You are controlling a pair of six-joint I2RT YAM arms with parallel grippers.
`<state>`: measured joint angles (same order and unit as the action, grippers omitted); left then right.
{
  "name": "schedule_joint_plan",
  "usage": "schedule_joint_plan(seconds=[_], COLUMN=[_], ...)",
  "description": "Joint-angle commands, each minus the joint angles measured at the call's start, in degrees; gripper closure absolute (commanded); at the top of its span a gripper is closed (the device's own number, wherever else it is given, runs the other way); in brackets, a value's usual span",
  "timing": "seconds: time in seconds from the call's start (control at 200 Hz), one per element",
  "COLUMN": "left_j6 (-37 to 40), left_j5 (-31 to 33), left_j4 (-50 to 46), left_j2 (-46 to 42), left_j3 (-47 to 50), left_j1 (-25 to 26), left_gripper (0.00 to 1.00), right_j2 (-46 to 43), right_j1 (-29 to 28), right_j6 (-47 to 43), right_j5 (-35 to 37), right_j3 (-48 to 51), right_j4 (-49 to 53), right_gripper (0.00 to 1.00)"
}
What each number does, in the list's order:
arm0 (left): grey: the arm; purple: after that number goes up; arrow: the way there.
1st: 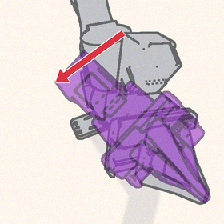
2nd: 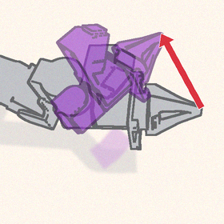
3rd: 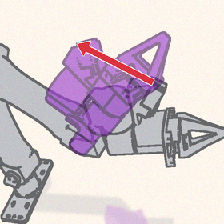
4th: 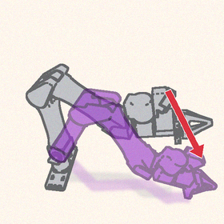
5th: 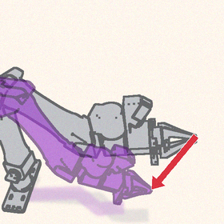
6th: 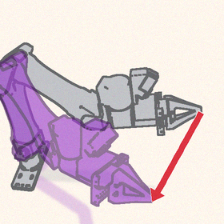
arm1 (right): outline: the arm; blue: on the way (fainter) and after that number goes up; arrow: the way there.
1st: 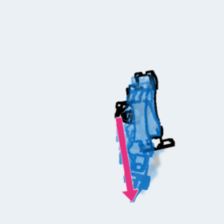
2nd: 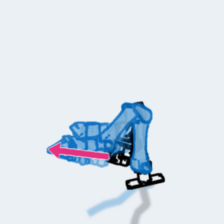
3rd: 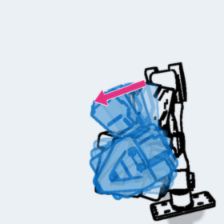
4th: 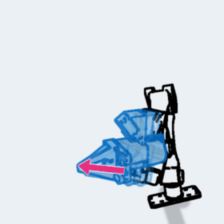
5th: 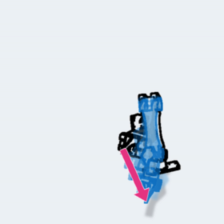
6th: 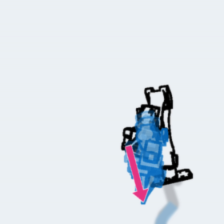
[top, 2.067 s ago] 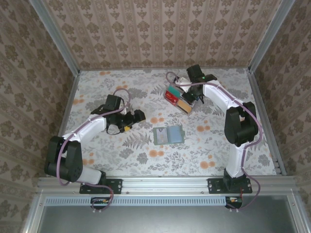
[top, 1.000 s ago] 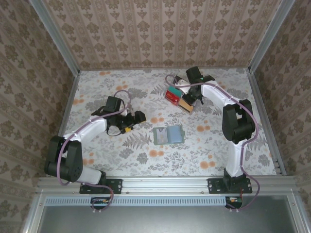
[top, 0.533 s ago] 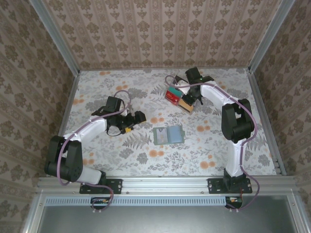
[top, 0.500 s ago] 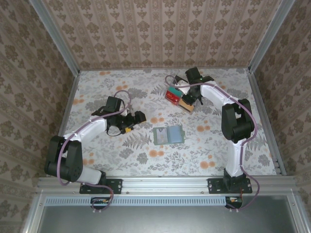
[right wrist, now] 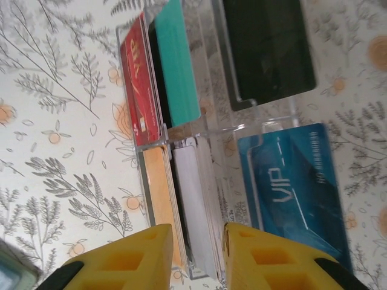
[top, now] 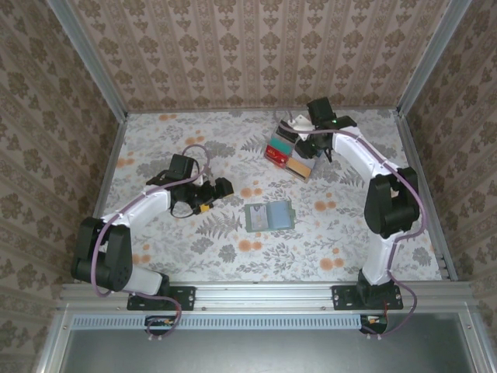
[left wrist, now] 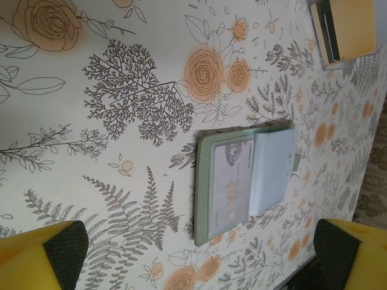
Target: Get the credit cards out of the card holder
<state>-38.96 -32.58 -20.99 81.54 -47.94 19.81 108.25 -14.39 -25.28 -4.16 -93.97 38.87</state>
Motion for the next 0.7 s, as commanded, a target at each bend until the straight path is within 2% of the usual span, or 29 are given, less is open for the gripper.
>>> schedule_joint_plan(seconds=[0.0, 0.085, 0.17, 0.42, 0.575, 0.695], left_j6=[-0.4, -0.4, -0.8, -2.8, -3.4, -3.6], left_j5=[-0.2, 0.8, 1.8, 4.6, 5.1, 5.4], left_j4=[-0.3, -0.9, -1.5, -1.0, -0.4, -0.1], left_j2=[-1.2, -1.5, -1.6, -1.4, -0.2, 1.4], left_j3=[0.7, 0.4, 0.1, -0.6, -1.8, -3.0], left_j1=[-0.1, 0.5, 1.3, 3.9, 5.0, 6.0], left_gripper=[0.00, 0.00, 0.00, 0.00, 0.01, 0.03], right_j2=[-5.5, -8.5, -12.5, -22.1, -22.4, -19.4], right_j1=[0.1, 0.0, -1.2, -10.4, -16.0, -17.5], right_j6=[6.2, 13.9, 20.5, 38.4, 51.4, 59.0], right_j5=[-3.5, -4.1, -5.4, -5.4, -5.9, -13.7], right_j3=[2.1, 4.9, 9.9, 26.3, 32.8, 36.5], right_j4=[-1.9, -3.6, -6.1, -12.2, -15.2, -20.3], right_gripper=[0.64, 0.56, 0.56, 0.45, 0.43, 0.45])
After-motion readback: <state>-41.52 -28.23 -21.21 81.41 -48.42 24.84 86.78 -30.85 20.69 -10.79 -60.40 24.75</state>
